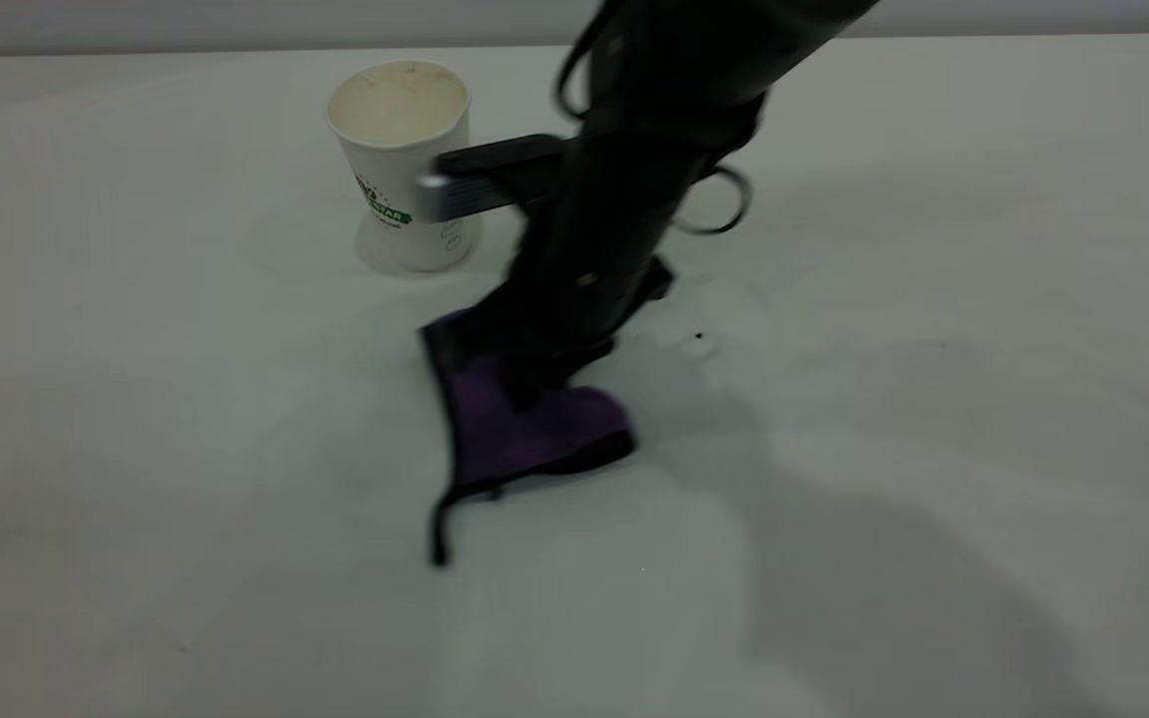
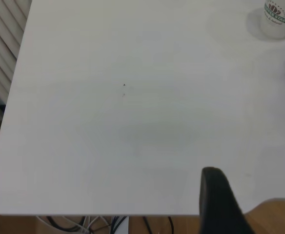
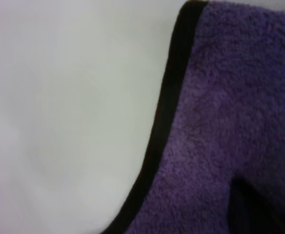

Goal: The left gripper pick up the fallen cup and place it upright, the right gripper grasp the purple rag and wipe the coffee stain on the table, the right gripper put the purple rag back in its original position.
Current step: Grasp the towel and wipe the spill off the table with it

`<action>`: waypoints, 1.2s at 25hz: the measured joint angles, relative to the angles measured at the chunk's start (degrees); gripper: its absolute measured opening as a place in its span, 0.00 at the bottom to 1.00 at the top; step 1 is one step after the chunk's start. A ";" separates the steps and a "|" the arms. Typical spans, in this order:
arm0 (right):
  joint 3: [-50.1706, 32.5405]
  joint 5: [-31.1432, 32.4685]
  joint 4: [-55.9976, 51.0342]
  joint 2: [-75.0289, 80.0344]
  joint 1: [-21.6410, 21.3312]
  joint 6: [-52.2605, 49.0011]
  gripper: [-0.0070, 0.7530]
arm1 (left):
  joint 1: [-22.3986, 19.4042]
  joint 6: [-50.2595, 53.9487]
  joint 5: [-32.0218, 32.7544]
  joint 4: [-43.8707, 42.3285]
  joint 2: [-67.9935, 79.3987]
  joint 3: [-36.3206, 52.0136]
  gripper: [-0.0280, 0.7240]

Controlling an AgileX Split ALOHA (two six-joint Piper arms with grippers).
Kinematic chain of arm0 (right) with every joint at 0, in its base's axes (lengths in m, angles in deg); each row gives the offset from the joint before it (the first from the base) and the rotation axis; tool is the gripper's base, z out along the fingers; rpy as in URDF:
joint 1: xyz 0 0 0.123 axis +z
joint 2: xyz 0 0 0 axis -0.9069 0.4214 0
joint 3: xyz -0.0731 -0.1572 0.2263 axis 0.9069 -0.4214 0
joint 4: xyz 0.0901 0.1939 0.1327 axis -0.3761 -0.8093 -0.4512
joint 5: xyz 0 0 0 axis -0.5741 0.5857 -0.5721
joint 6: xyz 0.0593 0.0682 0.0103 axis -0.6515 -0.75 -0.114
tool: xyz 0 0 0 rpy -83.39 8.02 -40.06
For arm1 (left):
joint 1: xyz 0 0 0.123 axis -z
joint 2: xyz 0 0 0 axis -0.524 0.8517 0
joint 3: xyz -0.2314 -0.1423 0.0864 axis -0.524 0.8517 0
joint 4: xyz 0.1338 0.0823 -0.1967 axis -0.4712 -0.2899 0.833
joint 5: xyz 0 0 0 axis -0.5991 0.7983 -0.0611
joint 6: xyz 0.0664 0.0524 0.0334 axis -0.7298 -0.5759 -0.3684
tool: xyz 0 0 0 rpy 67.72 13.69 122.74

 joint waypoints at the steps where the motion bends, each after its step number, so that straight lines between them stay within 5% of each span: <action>1: 0.00 -1.53 -0.91 0.13 0.57 0.00 0.08 | 0.00 0.00 0.00 0.00 0.00 0.00 0.62; 9: 0.00 -7.21 -3.39 0.64 -3.70 0.00 0.08 | 0.00 0.00 0.00 0.00 0.00 0.00 0.62; 16: 0.37 -6.74 -3.50 1.03 -16.07 0.00 0.08 | 0.00 -0.06 0.00 0.00 0.00 0.00 0.62; 24: 1.11 3.40 0.12 0.73 -34.14 0.00 0.10 | 0.00 -0.02 0.00 0.00 0.00 0.00 0.62; 27: 2.29 9.58 2.45 0.51 -39.51 0.00 0.21 | 0.00 -0.02 0.00 0.00 0.00 0.00 0.62; 30: 3.62 15.48 6.95 -0.19 -43.40 0.00 0.49 | 0.00 -0.02 0.00 0.00 0.00 0.00 0.62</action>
